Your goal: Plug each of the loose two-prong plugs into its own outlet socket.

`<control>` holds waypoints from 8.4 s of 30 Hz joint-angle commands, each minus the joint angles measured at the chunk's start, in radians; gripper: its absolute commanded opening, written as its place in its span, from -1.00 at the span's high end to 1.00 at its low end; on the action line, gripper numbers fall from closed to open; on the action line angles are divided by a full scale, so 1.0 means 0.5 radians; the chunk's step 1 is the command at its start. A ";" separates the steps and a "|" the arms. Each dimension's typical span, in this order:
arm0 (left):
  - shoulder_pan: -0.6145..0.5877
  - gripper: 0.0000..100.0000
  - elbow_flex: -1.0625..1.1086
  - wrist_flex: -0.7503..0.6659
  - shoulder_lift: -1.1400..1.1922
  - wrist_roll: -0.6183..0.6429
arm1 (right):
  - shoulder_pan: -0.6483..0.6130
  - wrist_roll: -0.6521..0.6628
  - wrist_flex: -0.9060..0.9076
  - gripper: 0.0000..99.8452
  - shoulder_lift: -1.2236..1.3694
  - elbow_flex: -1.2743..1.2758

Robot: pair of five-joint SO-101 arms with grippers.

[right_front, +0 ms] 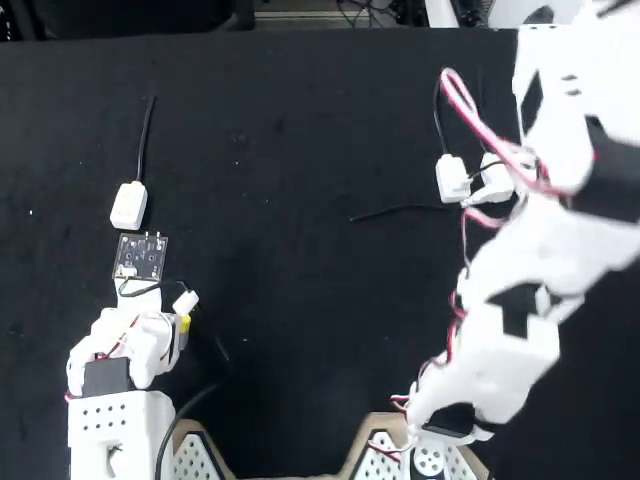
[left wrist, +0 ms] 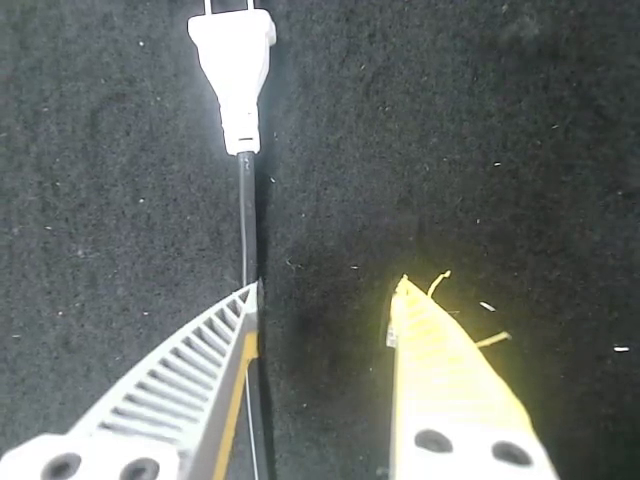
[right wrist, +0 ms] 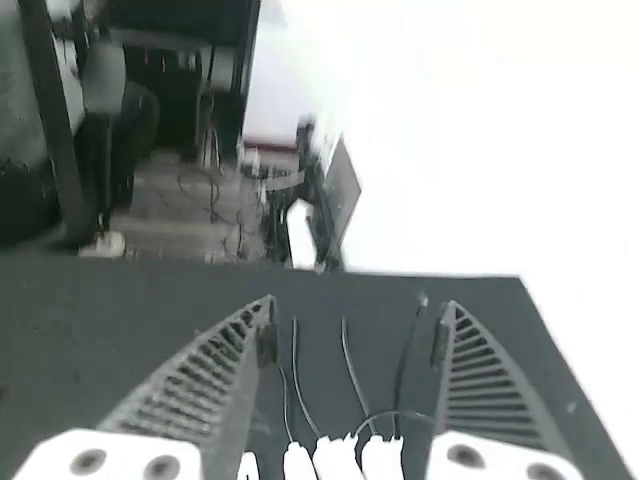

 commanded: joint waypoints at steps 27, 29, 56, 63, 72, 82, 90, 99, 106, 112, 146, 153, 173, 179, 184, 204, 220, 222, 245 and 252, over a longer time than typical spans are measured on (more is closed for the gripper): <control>-0.020 0.57 0.002 0.006 -0.015 0.012 | -1.356 -0.068 -0.552 0.53 -2.303 4.153; -0.020 0.57 0.002 0.006 -0.015 0.012 | -1.378 -0.068 -0.792 0.53 -2.417 4.482; -0.023 0.57 0.011 -0.006 -0.018 0.012 | -1.525 0.055 -2.547 0.53 -2.653 6.176; -0.029 0.57 -0.103 0.009 -0.018 0.012 | -1.525 0.055 -2.572 0.53 -2.653 6.206; -0.551 0.57 -0.772 -0.006 0.003 -0.227 | -1.525 0.055 -2.700 0.53 -2.653 6.262; -0.726 0.57 -1.137 -0.006 0.046 -0.282 | -1.528 0.055 -2.700 0.53 -2.650 6.265; -0.726 0.56 -1.290 -0.160 0.755 -0.282 | -1.528 0.055 -2.704 0.53 -2.653 6.271; -0.723 0.56 -1.873 -0.147 1.783 -0.292 | -1.528 0.055 -2.704 0.53 -2.653 6.271; -0.695 0.57 -2.248 -0.147 2.391 -0.285 | -1.528 0.055 -2.704 0.53 -2.653 6.271; -0.551 0.56 -2.515 -0.144 2.802 -0.282 | -1.528 0.055 -2.704 0.53 -2.653 6.271; -0.302 0.46 -5.798 1.347 5.140 -0.439 | -1.537 0.058 -2.704 0.53 -2.653 6.271; -0.256 0.47 -6.084 1.372 5.419 -0.436 | -1.537 0.058 -2.704 0.53 -2.653 6.271; -0.290 0.94 -6.142 1.498 5.429 0.061 | -1.537 0.058 -2.704 0.53 -2.653 6.271; -0.284 0.94 -6.142 1.498 5.425 0.175 | -1.537 0.058 -2.704 0.53 -2.653 6.271; -0.272 0.94 -5.949 1.501 5.235 0.255 | -1.537 0.058 -2.774 0.53 -2.641 6.289; 0.315 0.94 -3.574 1.264 3.210 0.267 | -1.323 0.034 -2.710 0.69 -2.656 6.219; 0.732 0.93 -2.143 0.365 2.559 0.264 | -1.043 -0.227 -2.697 0.97 -2.656 6.148; 0.772 0.93 -2.033 0.292 2.556 0.255 | -1.046 -0.227 -2.697 0.97 -2.656 6.148; 0.299 0.56 -2.490 0.694 2.559 0.249 | -1.049 -0.227 -2.700 0.97 -2.653 6.148; 0.272 0.56 -2.171 0.583 2.556 0.012 | -1.049 -0.227 -2.700 0.96 -2.653 6.148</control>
